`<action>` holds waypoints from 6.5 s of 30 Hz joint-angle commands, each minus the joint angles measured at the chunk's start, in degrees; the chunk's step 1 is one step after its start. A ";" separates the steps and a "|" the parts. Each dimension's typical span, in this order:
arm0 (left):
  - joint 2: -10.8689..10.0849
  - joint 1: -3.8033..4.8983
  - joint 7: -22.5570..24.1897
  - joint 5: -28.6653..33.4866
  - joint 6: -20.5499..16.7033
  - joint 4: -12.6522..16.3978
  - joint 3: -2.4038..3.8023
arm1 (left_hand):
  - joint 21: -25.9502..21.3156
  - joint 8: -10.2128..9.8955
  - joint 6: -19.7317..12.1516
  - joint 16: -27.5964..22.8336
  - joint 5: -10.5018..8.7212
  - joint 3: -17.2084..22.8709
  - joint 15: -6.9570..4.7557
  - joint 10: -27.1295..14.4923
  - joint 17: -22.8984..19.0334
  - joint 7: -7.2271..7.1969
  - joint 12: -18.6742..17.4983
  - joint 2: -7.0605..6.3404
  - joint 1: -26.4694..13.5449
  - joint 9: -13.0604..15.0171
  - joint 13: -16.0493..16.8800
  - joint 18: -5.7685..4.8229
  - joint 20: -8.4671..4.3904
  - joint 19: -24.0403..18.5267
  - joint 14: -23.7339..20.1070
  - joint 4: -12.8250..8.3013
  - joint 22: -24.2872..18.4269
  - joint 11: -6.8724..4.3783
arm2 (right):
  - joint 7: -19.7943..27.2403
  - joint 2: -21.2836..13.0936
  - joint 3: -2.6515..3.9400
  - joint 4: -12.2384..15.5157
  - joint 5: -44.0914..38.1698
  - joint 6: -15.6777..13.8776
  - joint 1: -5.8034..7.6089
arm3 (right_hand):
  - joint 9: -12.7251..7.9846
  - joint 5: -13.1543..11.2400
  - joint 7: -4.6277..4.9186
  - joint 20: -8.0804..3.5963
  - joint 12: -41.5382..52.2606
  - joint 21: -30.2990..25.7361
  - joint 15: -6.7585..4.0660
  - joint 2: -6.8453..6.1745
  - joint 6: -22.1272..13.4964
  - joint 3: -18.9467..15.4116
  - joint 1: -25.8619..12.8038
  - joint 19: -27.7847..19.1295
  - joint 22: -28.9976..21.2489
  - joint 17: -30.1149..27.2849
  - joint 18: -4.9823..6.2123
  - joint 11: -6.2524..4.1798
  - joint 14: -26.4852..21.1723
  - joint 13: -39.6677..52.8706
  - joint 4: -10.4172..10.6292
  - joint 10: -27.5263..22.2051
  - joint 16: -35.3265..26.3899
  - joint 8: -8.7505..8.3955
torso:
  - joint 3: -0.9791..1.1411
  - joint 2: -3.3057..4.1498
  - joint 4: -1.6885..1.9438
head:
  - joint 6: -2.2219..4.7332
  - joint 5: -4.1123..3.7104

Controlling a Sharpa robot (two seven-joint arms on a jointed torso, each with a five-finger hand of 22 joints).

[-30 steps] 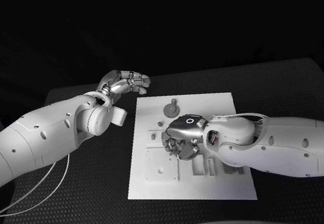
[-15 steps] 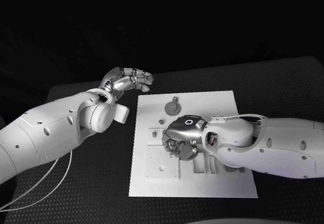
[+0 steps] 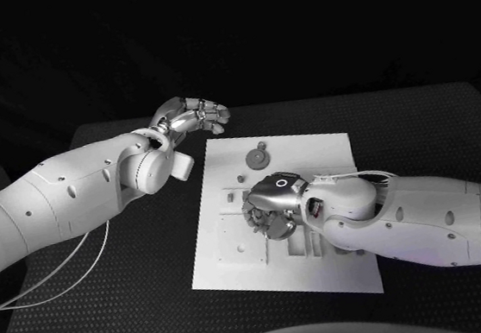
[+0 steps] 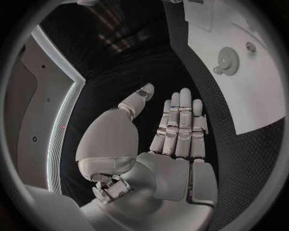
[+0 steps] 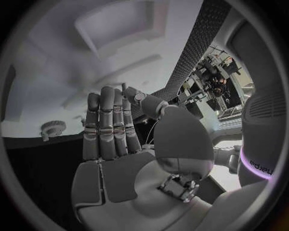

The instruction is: Assemble the parts on the task board

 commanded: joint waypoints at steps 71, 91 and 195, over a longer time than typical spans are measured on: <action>-0.77 0.06 0.63 1.02 0.64 -0.56 0.01 | -0.89 -0.16 -1.43 -1.24 -0.13 -0.25 -0.01 -0.10 1.52 0.43 -0.63 -0.08 -0.17 -0.43 -0.31 0.70 0.13 0.34 0.36 0.48 0.14 0.44 | 1.42 -12.15 3.63 6.03 18.00 -1.03 3.29 | -3.13 3.98 3.17 0.08 -2.55 4.00 1.99 -3.84 -8.90 -10.66 -2.18 -0.91 2.62 6.49 0.78 3.29 -1.39 -2.70 -0.41 -11.00 2.47 -5.73 | 0.05 -0.11 -0.40 | 1.48 -1.82; 0.33 0.00 1.16 1.65 1.15 -2.09 0.00 | -0.98 -0.08 -1.43 -1.40 -0.17 -0.25 0.01 -0.05 1.75 0.42 -0.63 0.02 -0.16 -0.44 -0.32 0.65 0.16 0.30 0.37 0.54 0.18 0.43 | 0.20 -18.19 3.70 4.67 8.77 3.85 6.19 | -3.43 5.10 3.01 -1.30 -2.90 11.40 2.69 -5.85 -9.95 -17.74 -4.07 -1.32 2.30 8.49 0.78 4.22 -2.85 -5.47 -0.21 -14.43 11.18 -5.64 | 0.30 -0.61 -1.13 | 2.16 -2.33; 1.05 -0.01 1.00 2.01 1.81 -4.26 0.00 | -1.28 0.11 -1.61 -2.05 -0.22 -0.49 0.05 -0.06 2.66 0.46 -0.74 0.38 -0.43 -0.51 -0.43 0.56 0.19 0.18 0.37 0.73 0.39 0.46 | -0.56 -4.19 3.80 8.07 0.36 -3.04 1.18 | 0.07 0.11 -0.29 -3.92 6.00 17.37 -2.29 0.00 1.50 -1.22 -0.95 2.32 2.06 5.27 0.78 -0.99 -0.10 -1.71 -0.13 -2.30 18.63 0.23 | -0.12 -0.60 -0.11 | 0.66 -0.56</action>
